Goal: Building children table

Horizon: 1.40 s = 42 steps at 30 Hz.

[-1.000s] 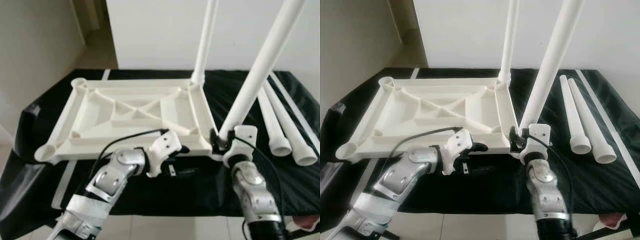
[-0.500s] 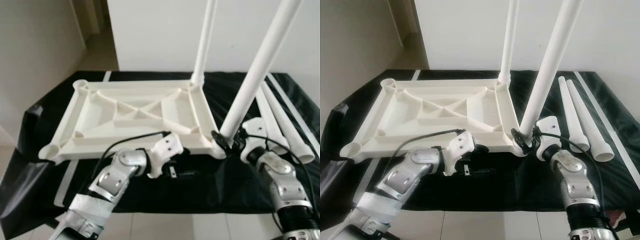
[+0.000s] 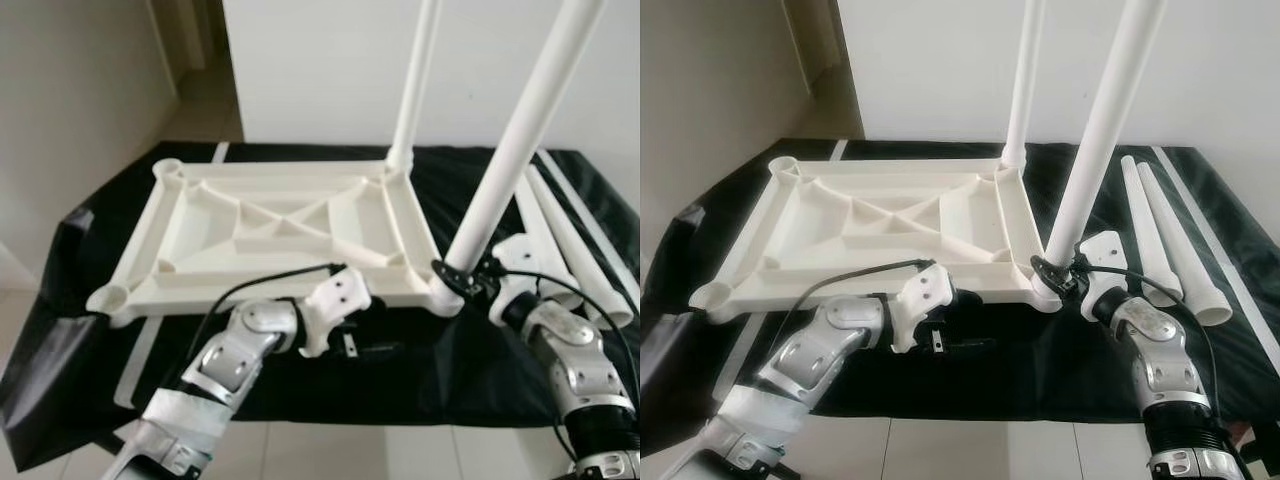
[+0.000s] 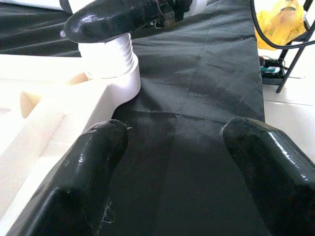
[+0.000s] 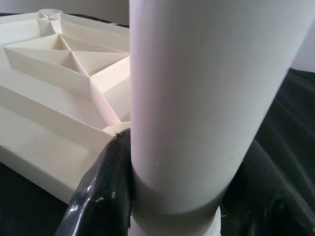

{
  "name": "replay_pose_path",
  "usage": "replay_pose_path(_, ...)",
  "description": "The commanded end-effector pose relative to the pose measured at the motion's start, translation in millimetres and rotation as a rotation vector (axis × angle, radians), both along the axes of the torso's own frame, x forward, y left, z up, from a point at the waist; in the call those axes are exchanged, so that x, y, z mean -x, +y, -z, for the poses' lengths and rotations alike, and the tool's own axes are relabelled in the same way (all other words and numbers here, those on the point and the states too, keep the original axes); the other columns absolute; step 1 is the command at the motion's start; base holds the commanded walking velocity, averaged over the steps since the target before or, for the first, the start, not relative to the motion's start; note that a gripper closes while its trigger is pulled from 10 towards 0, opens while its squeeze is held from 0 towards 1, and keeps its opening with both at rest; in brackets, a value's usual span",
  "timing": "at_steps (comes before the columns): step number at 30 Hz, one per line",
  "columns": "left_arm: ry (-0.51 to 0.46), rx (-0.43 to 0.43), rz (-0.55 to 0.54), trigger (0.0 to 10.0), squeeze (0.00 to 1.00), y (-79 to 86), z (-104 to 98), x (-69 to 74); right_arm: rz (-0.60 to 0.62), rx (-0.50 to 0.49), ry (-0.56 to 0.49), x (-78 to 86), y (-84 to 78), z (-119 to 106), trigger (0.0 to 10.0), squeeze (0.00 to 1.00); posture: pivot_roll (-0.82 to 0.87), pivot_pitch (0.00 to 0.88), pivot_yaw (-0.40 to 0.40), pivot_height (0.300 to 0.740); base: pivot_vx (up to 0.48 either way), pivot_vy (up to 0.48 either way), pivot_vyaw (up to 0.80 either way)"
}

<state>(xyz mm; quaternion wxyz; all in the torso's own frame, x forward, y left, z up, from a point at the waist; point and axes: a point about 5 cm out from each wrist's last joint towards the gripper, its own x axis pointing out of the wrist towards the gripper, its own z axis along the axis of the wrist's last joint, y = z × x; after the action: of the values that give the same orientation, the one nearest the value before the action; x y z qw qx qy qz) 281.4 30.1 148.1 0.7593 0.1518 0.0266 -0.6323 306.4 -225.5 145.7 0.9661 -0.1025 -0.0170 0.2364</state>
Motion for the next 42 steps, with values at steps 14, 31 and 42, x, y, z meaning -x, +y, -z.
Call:
replay_pose_path(14,0.009,-0.015,0.0,10.0,0.0,2.5,4,1.6,0.208,-0.147,0.069,6.9,-4.7,22,10.0,0.0,-0.06,0.0,0.013,0.74,0.0,0.0,0.0)
replay_pose_path(31,0.005,-0.011,0.002,10.0,0.0,1.7,4,2.1,0.642,-0.238,0.001,13.2,38.2,12,10.0,0.0,-0.04,0.0,-0.008,0.74,0.0,0.0,0.0)
replay_pose_path(42,0.001,-0.014,-0.018,10.0,0.0,9.1,2,-1.9,0.784,-0.344,0.055,36.1,74.7,17,10.0,0.0,-0.04,0.0,-0.005,0.74,0.0,0.0,0.0)
